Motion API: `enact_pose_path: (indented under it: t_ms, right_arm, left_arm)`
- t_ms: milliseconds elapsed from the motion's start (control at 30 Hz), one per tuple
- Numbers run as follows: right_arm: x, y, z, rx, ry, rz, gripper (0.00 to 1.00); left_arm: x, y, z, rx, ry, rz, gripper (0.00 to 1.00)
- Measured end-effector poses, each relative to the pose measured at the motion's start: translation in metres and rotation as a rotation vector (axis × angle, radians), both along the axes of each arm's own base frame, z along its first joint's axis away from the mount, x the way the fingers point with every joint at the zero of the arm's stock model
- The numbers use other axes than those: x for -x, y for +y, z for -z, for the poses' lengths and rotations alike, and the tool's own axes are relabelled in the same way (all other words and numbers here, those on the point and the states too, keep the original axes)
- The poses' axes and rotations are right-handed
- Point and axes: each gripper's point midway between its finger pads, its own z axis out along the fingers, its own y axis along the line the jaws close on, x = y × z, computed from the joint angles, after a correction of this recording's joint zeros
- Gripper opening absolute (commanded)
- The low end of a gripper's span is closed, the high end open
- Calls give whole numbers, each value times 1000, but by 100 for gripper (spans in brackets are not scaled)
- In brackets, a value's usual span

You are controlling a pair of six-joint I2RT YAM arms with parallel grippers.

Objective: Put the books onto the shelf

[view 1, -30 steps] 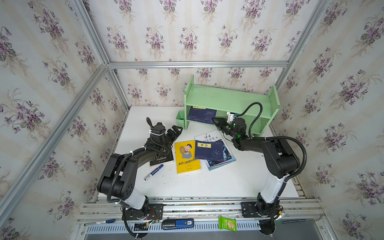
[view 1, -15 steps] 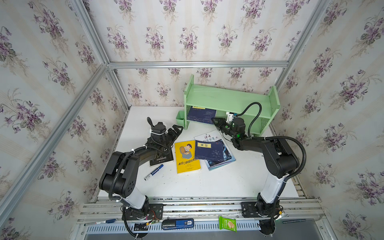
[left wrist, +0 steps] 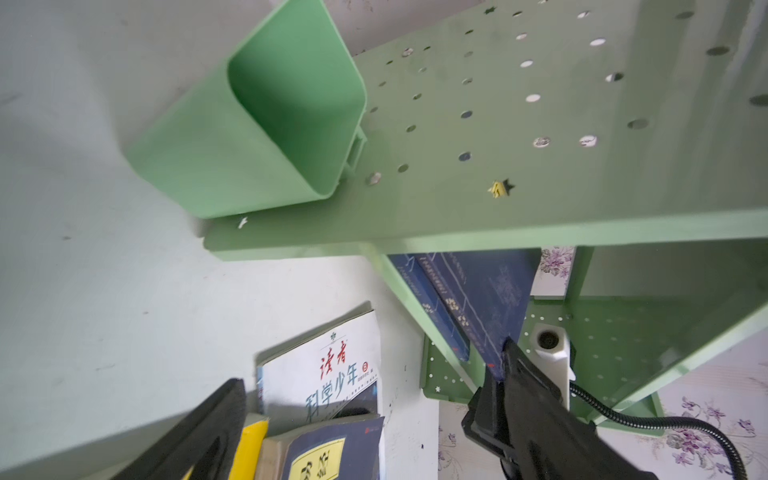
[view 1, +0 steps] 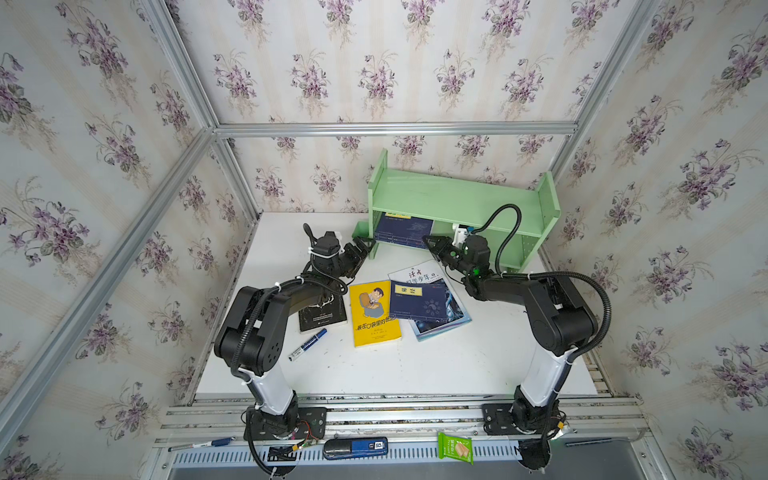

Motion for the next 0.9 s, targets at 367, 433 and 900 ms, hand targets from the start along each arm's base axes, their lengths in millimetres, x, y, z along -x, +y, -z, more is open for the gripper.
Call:
enact_pose_path:
  t_ms: [367, 433, 900]
  right_arm:
    - [-2, 2, 4, 0, 6, -7, 13]
    - [-3, 2, 5, 0, 6, -7, 13]
    - [-3, 3, 8, -2, 11, -10, 12]
  left_arm:
    - [-22, -16, -6, 65, 4, -6, 99]
    - [-25, -17, -5, 66, 3, -18, 99]
    - [-41, -20, 9, 79, 43, -77, 99]
